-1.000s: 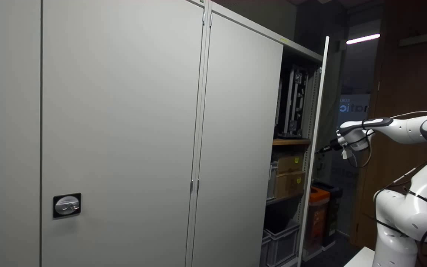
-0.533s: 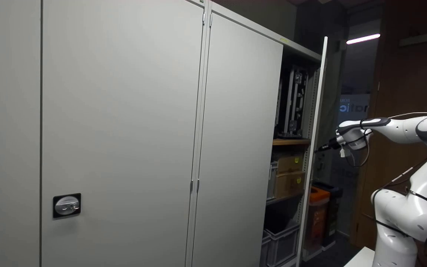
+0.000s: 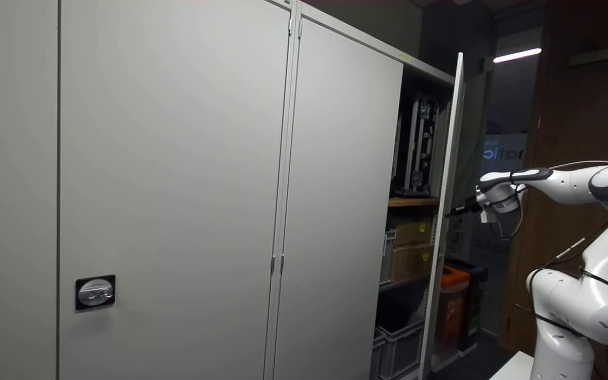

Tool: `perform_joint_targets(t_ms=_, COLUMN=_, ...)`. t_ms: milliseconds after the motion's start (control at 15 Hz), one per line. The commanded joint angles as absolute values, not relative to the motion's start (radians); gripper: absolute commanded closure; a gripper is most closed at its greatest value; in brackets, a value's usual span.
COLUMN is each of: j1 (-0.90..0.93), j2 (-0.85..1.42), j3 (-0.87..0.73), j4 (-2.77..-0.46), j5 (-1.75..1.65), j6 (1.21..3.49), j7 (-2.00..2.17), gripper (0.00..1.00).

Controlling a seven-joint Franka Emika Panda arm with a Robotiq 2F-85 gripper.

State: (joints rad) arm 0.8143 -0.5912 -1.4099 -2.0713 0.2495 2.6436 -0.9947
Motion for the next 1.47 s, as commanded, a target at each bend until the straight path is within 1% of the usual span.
perform_joint_targets(t_ms=0, j1=0.866, j2=-0.610, j3=-1.433, j4=-2.030, j5=0.223, j6=2.628, j7=-0.945, gripper=1.00)
perform_joint_targets(t_ms=333, j1=0.856, j2=-0.606, j3=-1.431, j4=-2.040, j5=0.214, j6=2.638, j7=-0.908, gripper=1.00)
perform_joint_targets(t_ms=400, j1=0.824, j2=-0.614, j3=-1.414, j4=-2.073, j5=0.200, j6=2.648, j7=-0.922, gripper=0.99)
perform_joint_targets(t_ms=1400, j1=0.824, j2=-0.614, j3=-1.416, j4=-2.073, j5=0.197, j6=2.648, j7=-0.914, gripper=1.00)
